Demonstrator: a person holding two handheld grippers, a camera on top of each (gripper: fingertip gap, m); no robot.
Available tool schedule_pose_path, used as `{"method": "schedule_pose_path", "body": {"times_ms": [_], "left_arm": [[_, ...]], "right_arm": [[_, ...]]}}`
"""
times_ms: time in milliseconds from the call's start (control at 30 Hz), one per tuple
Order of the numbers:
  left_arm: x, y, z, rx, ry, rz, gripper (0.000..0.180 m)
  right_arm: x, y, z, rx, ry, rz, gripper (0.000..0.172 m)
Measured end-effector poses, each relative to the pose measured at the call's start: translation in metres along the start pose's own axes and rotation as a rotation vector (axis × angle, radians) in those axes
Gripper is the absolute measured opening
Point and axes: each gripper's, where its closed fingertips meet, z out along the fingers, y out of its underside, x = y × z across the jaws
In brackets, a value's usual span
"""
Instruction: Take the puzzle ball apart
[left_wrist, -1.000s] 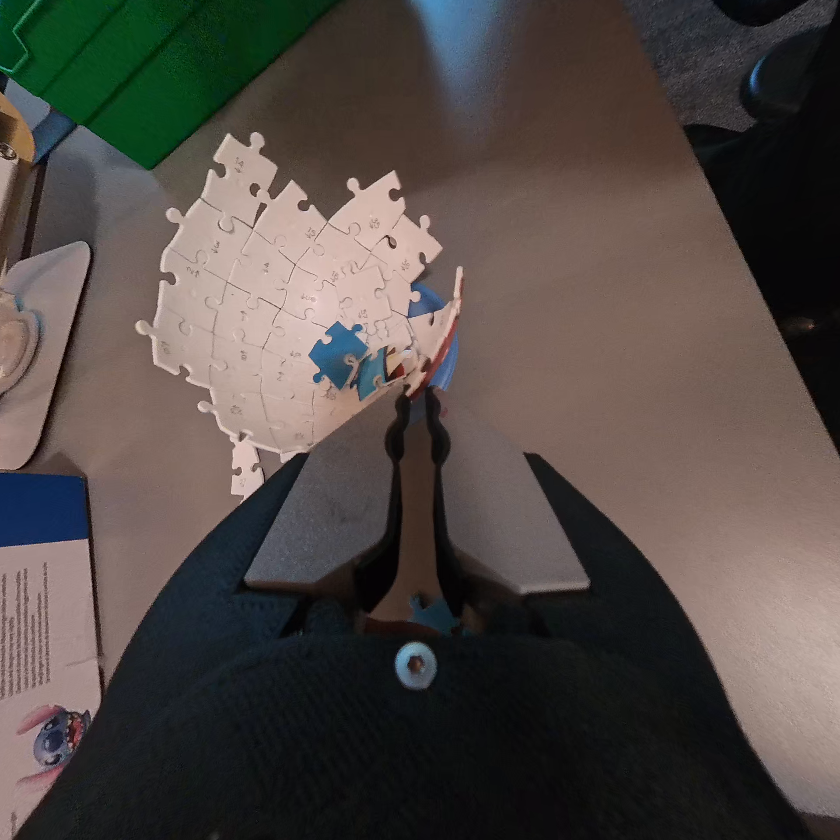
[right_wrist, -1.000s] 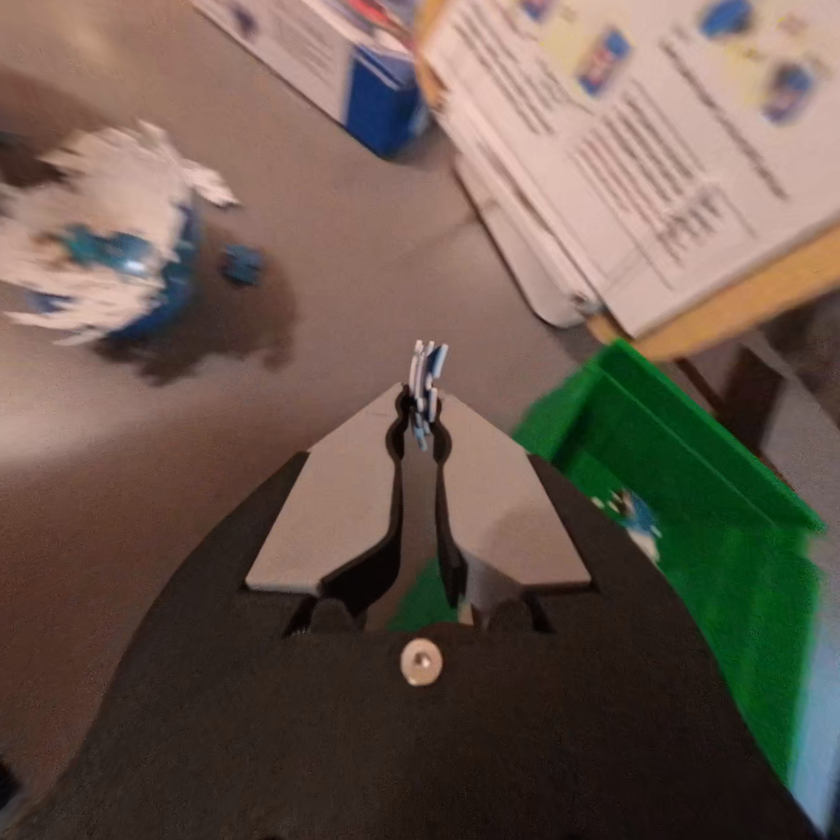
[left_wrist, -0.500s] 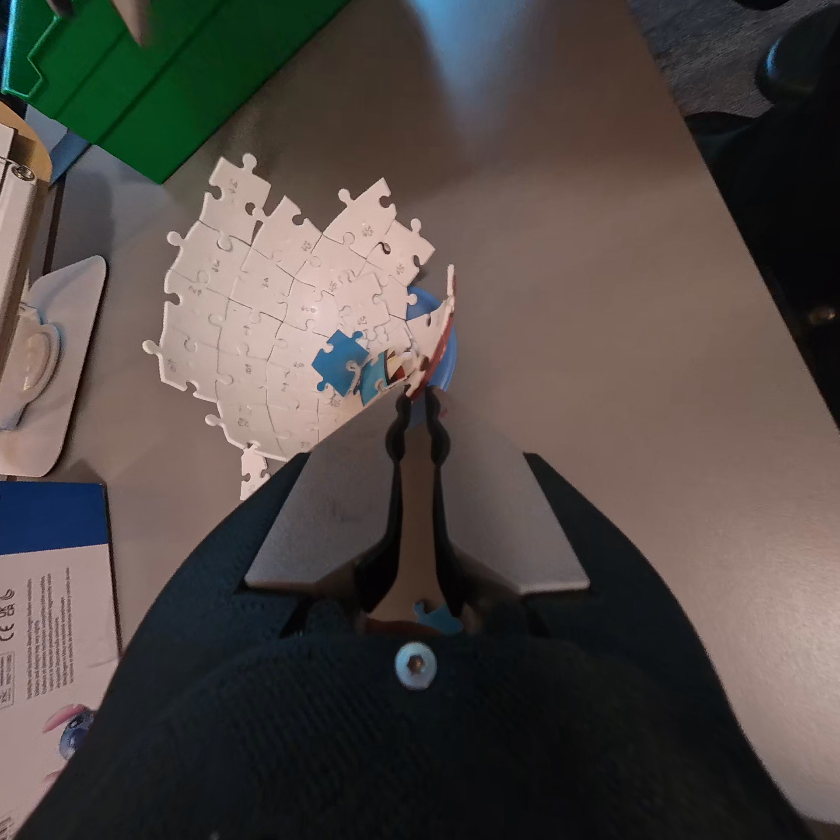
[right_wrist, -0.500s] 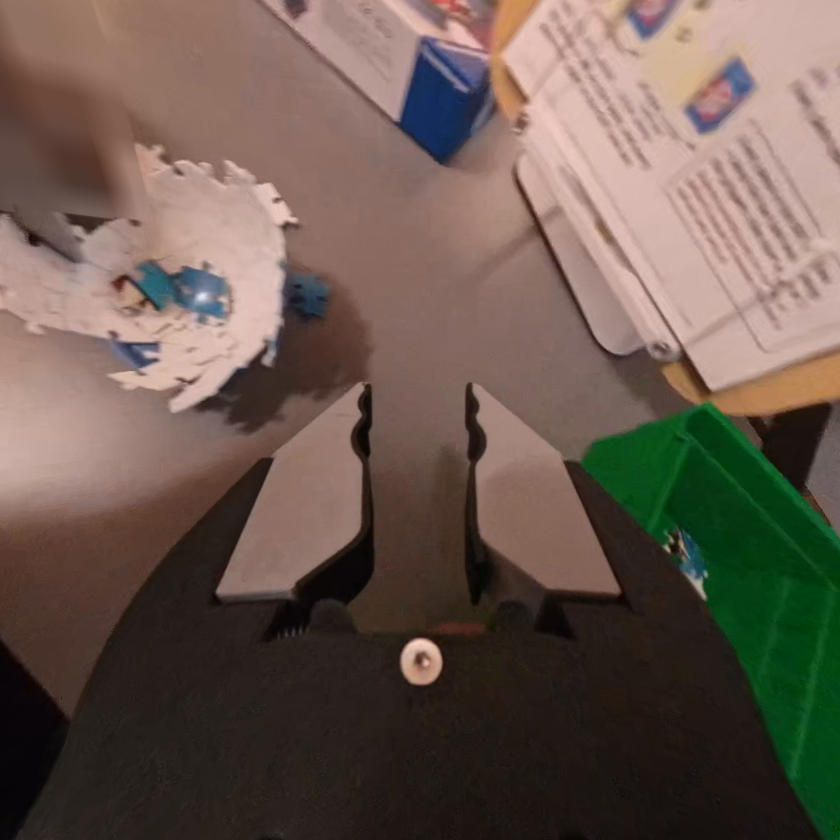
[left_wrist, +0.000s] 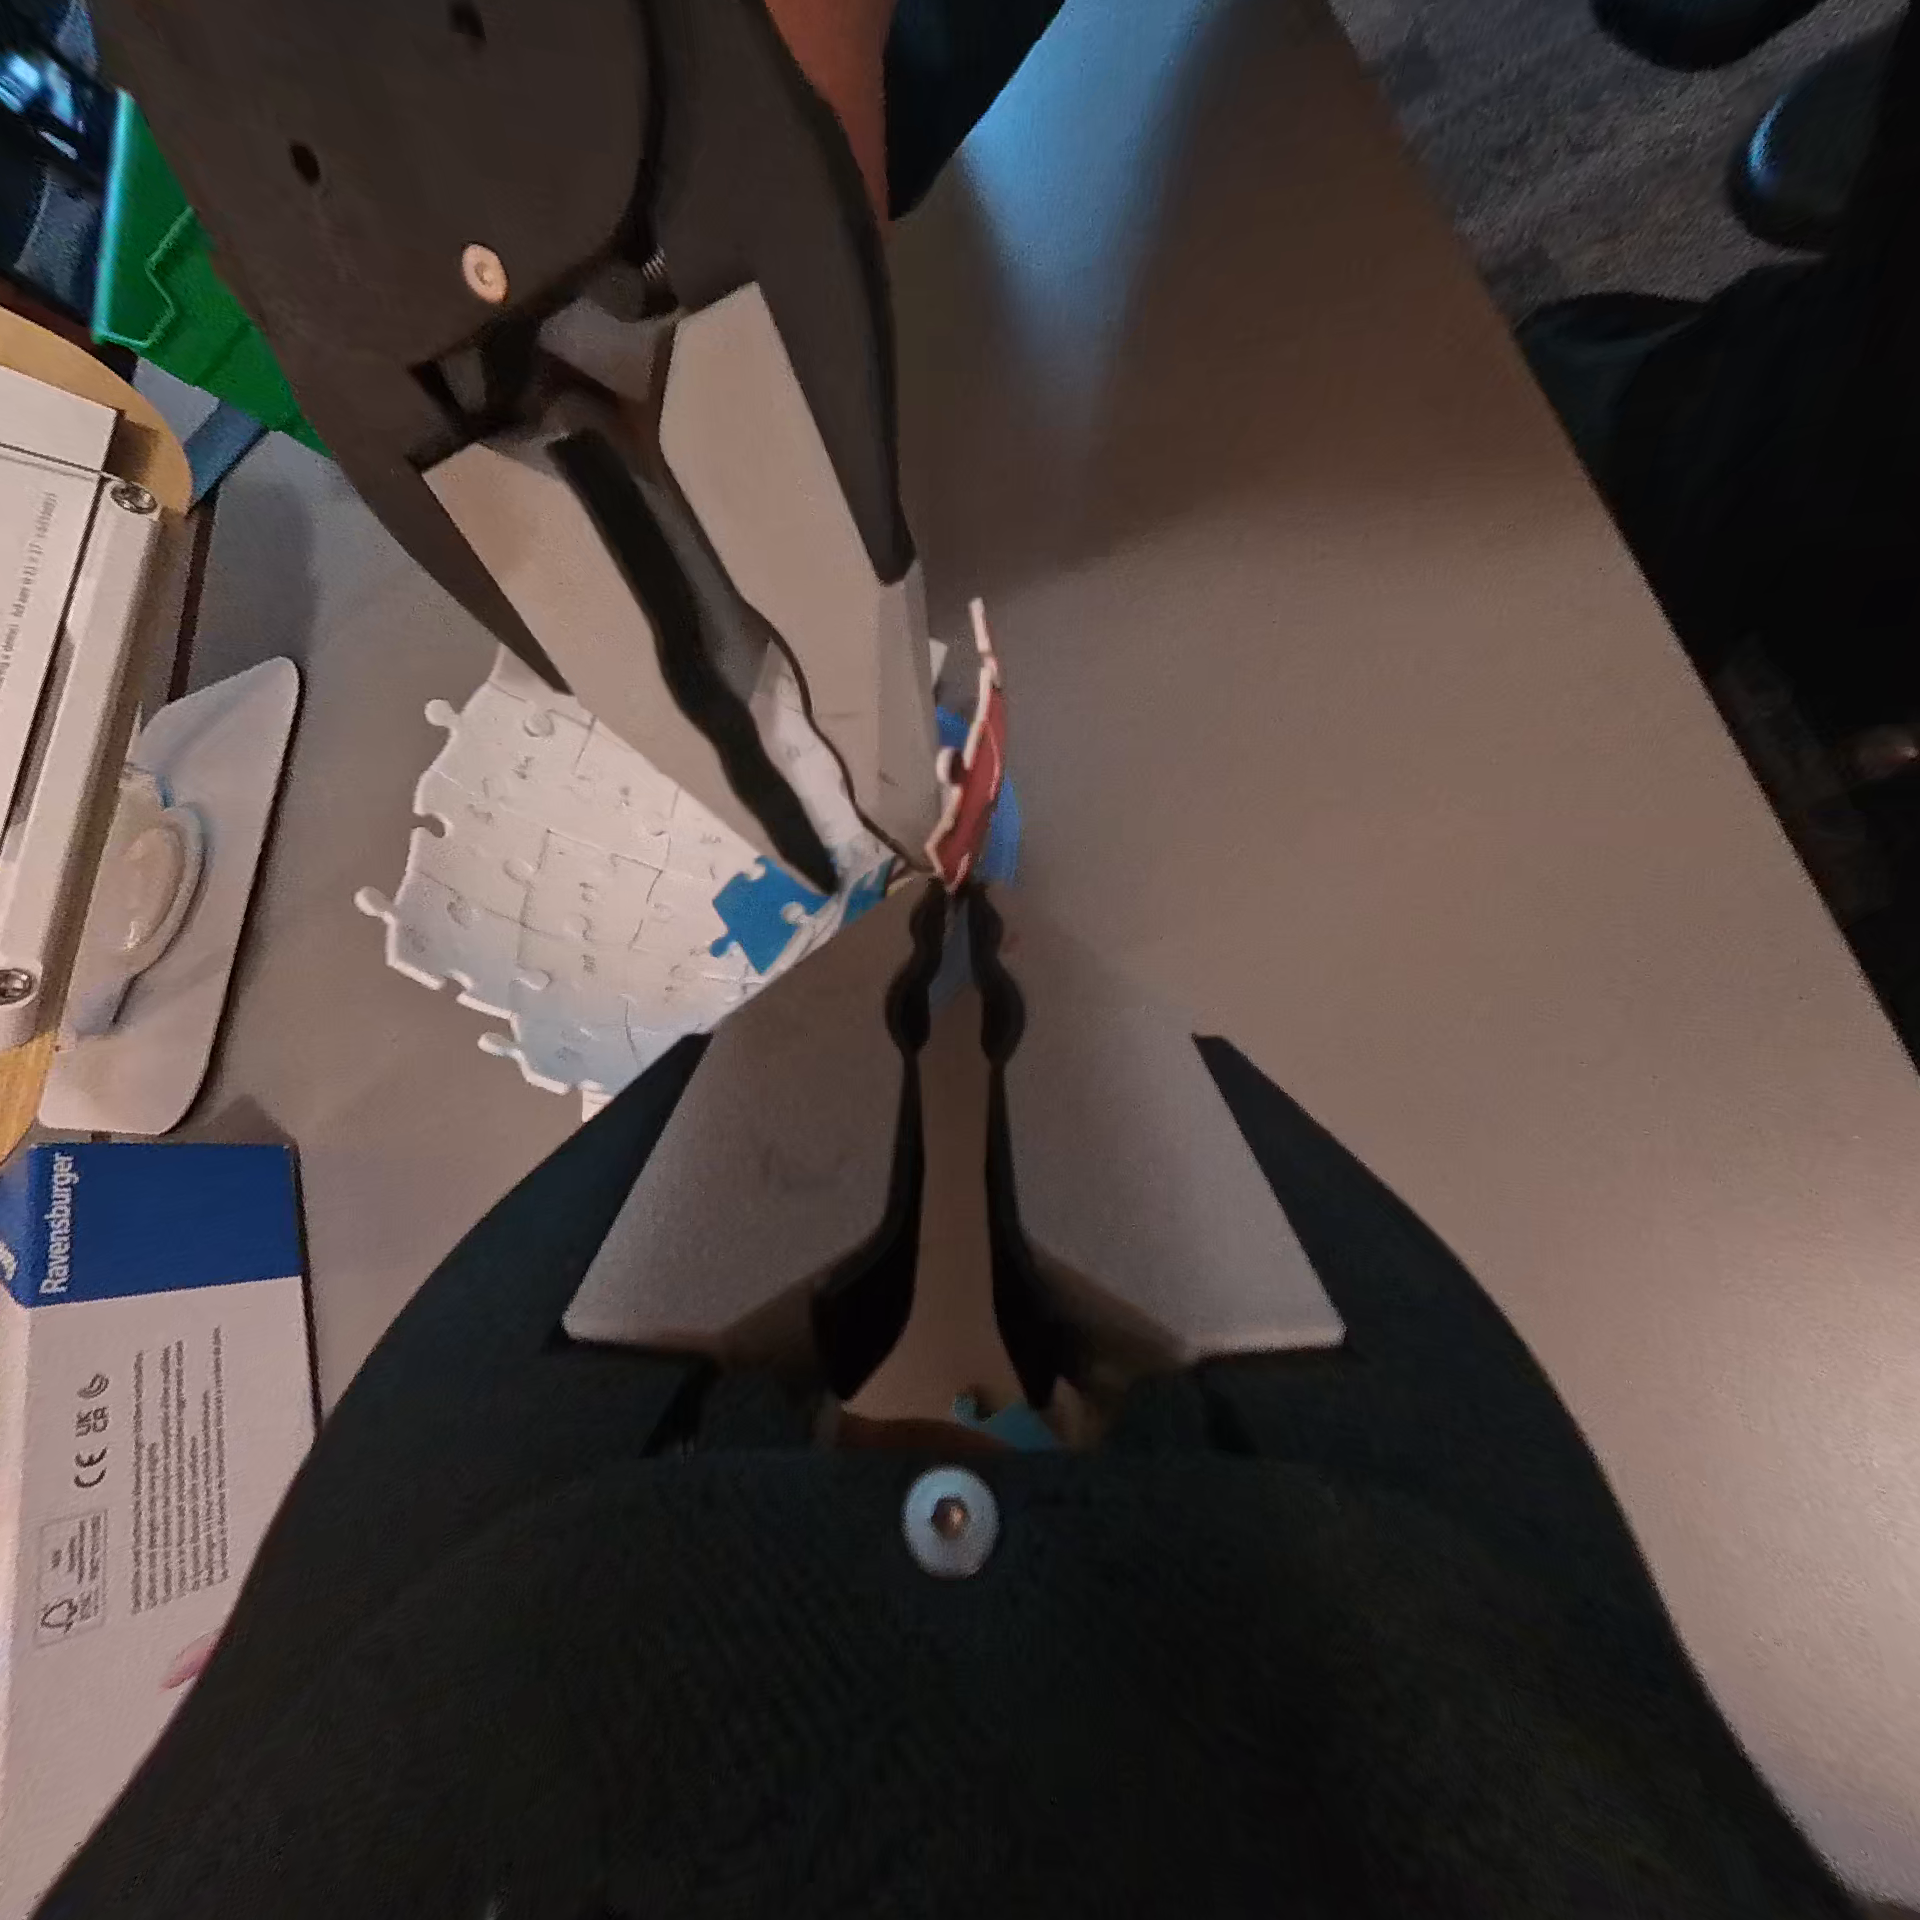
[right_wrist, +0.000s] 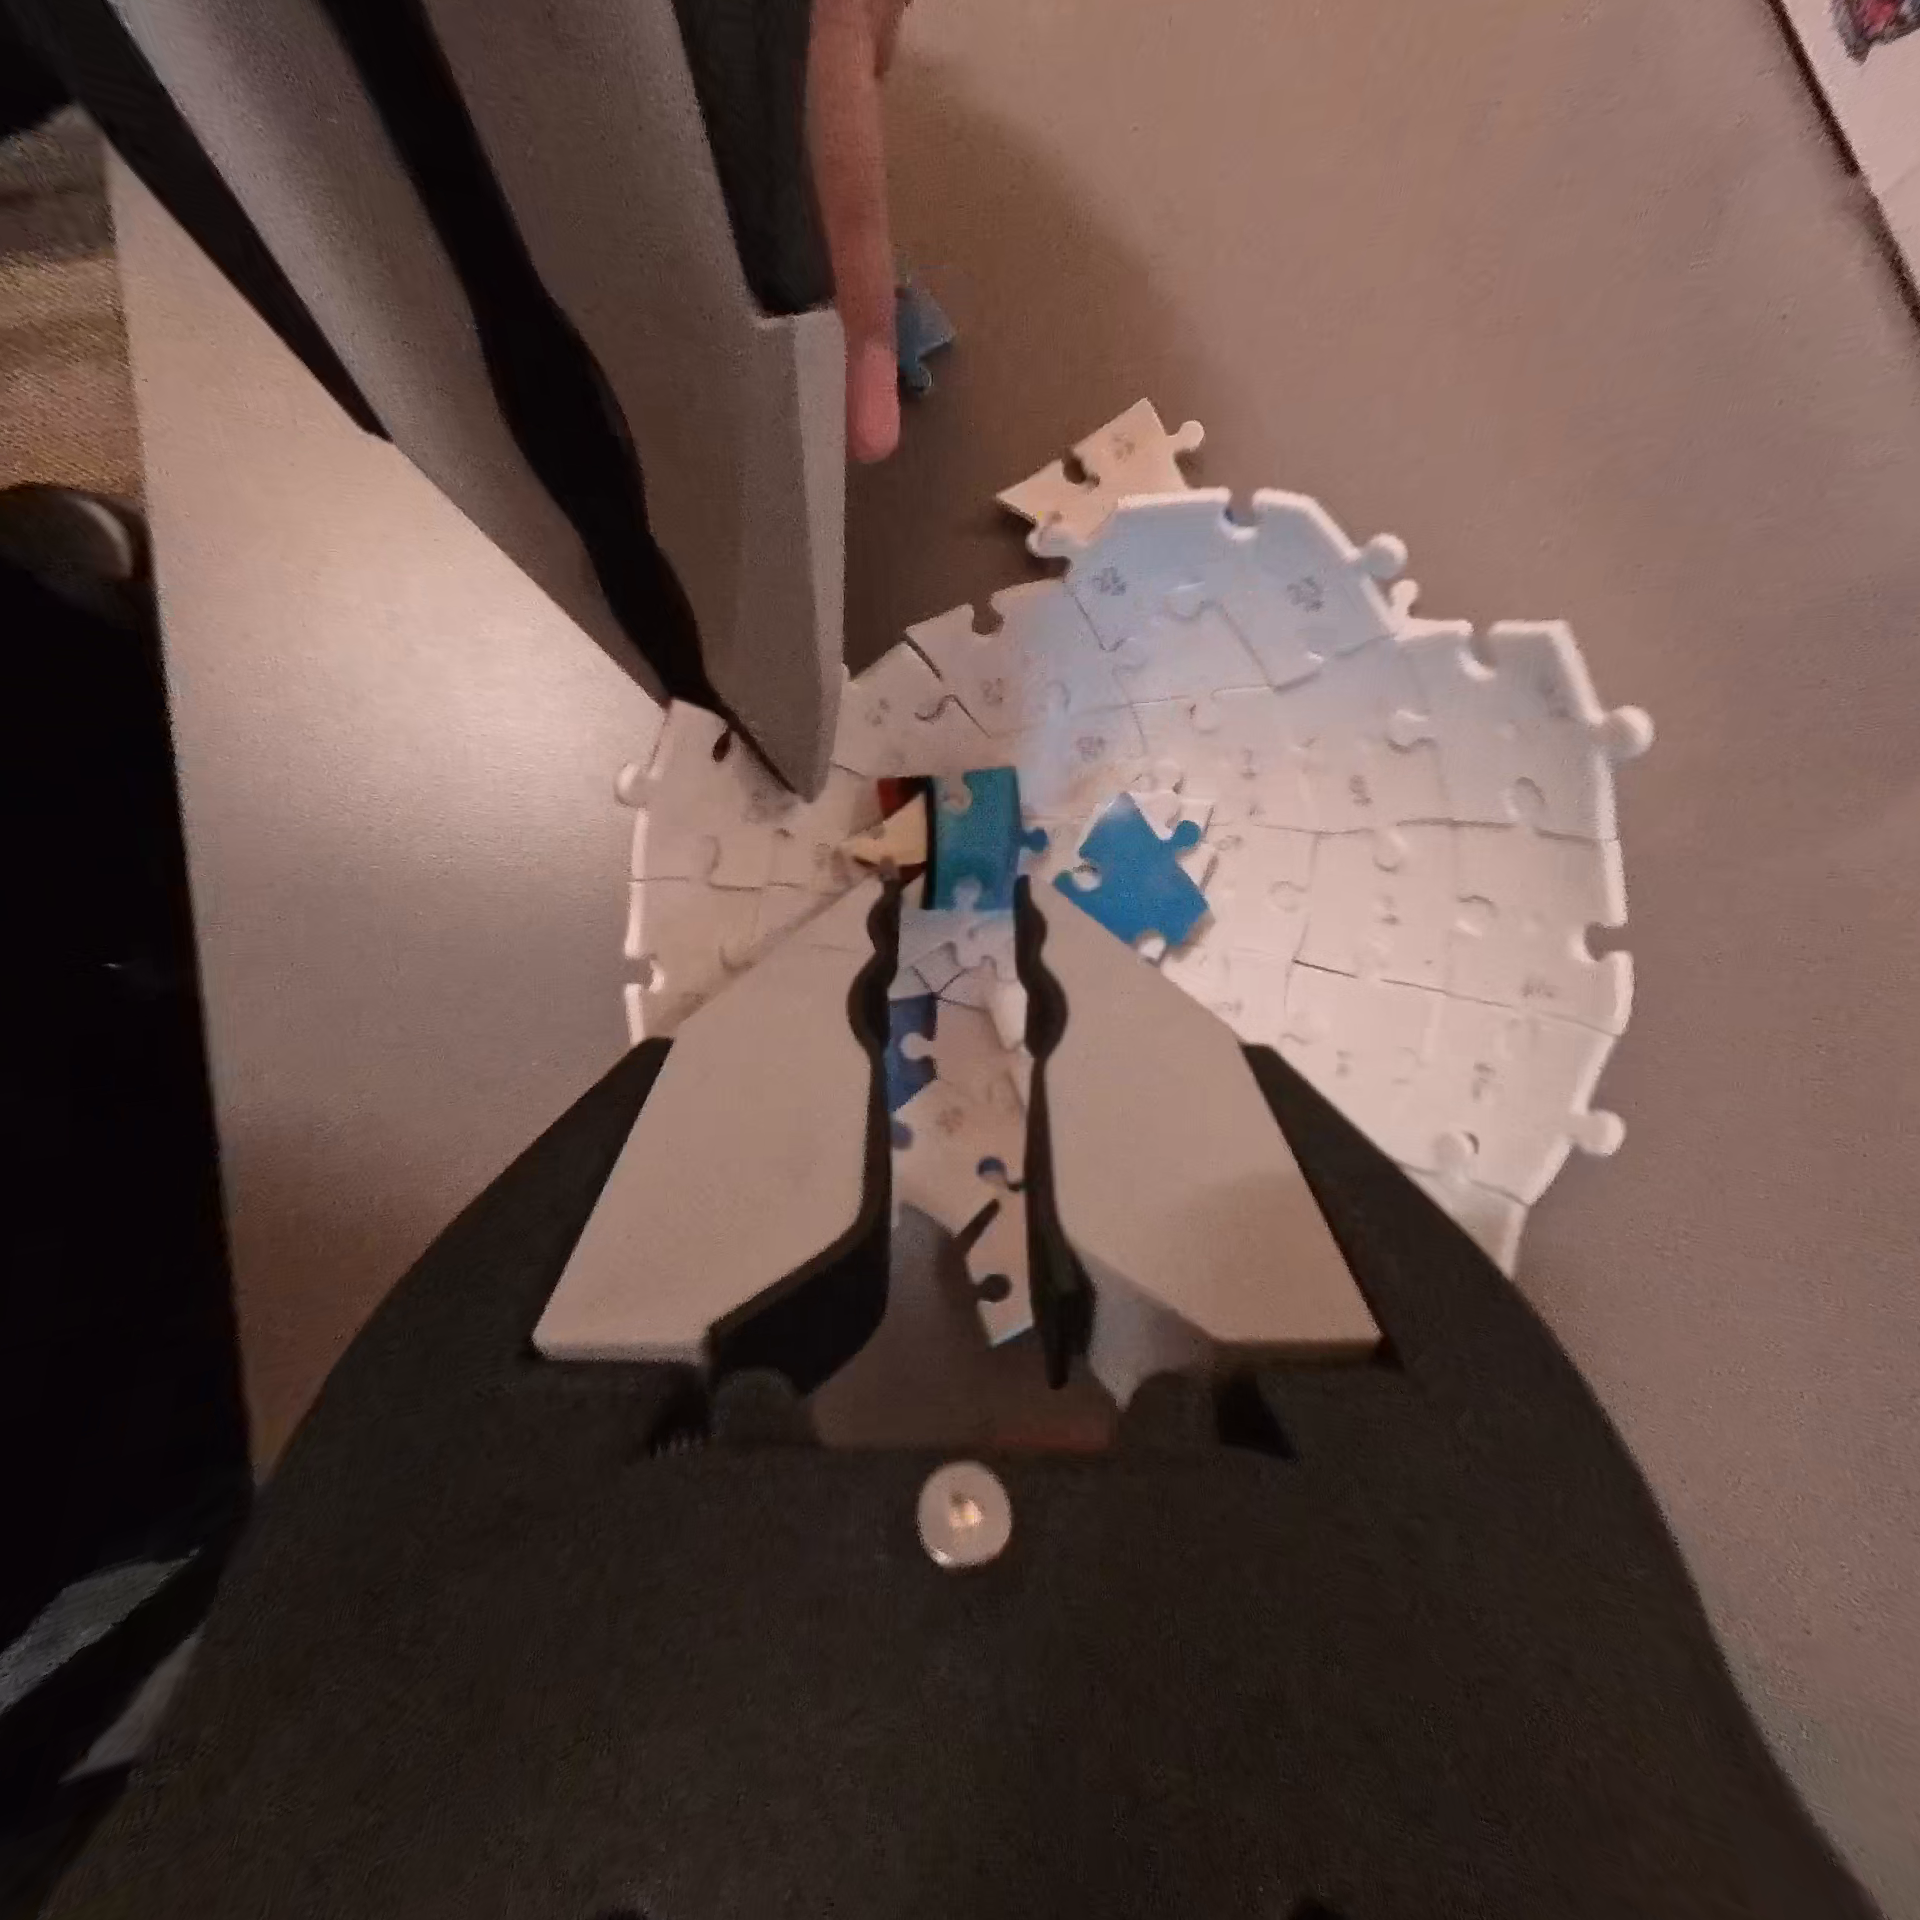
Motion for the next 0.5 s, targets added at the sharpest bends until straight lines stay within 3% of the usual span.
{"method": "schedule_pose_path", "body": {"times_ms": [67, 133, 200, 500], "left_arm": [[0.0, 0.002, 0.002, -0.014, -0.001, 0.006, 0.002], [0.0, 0.004, 0.003, -0.023, -0.004, 0.009, 0.002], [0.0, 0.004, 0.002, -0.021, 0.0, 0.004, 0.002], [-0.002, 0.007, 0.002, -0.027, 0.0, -0.013, 0.002]], "right_arm": [[0.021, 0.006, 0.004, -0.034, 0.109, 0.003, 0.028], [0.022, 0.004, 0.004, -0.03, 0.075, 0.029, 0.04], [0.015, 0.003, 0.006, -0.01, 0.021, -0.005, 0.03], [0.009, -0.006, -0.005, 0.068, 0.01, 0.009, 0.03]]}}
